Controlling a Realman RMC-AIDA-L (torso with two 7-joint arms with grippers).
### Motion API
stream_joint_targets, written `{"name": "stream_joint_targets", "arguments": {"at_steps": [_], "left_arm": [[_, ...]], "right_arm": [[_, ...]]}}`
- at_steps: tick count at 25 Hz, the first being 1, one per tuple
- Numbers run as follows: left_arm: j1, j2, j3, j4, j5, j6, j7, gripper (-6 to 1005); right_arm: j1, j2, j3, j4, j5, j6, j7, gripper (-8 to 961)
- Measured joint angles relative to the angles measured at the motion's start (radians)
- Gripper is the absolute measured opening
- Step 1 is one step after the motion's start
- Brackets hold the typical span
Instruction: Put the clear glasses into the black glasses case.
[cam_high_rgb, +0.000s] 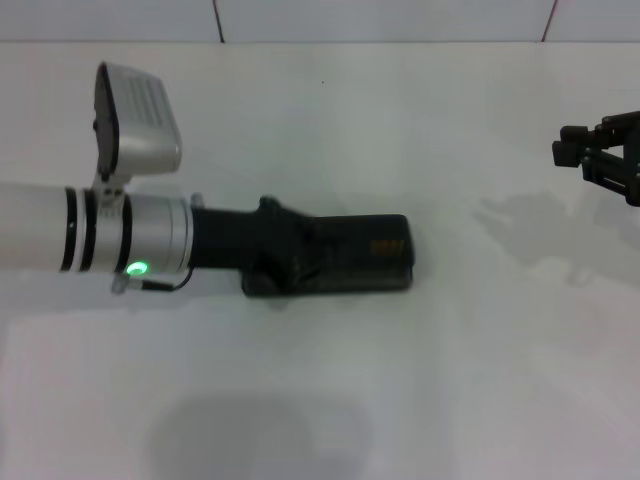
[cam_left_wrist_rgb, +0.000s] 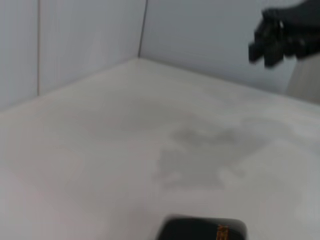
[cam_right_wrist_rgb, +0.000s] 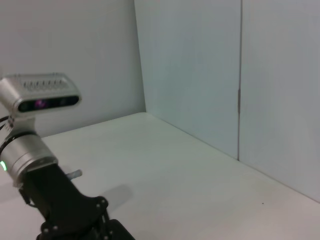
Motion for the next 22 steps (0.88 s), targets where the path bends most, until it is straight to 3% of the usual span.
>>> {"name": "stream_joint_targets", "arguments": {"at_steps": [7, 13, 21, 22], "left_arm": [[0.026, -0.005, 0.013, -0.01, -0.004, 0.014, 0.006, 155], [0.037, -0.004, 0.012, 0.001, -0.101, 0.177, 0.055, 160], [0.092, 0.013, 0.004, 0.075, -0.168, 0.426, 0.037, 175], [0.104, 0.013, 0.006, 0.075, -0.164, 0.448, 0.066, 218]], "right_arm": [[0.001, -0.001, 0.003, 0.001, 0.001, -0.007, -0.001, 136], [0.0, -0.002, 0.002, 0.019, 0.001, -0.022, -0.024, 136], [0.074, 0.001, -0.012, 0.256, 0.168, -0.169, -0.231, 137], [0.09, 0.001, -0.011, 0.302, 0.187, -0.201, -0.266, 137]]}}
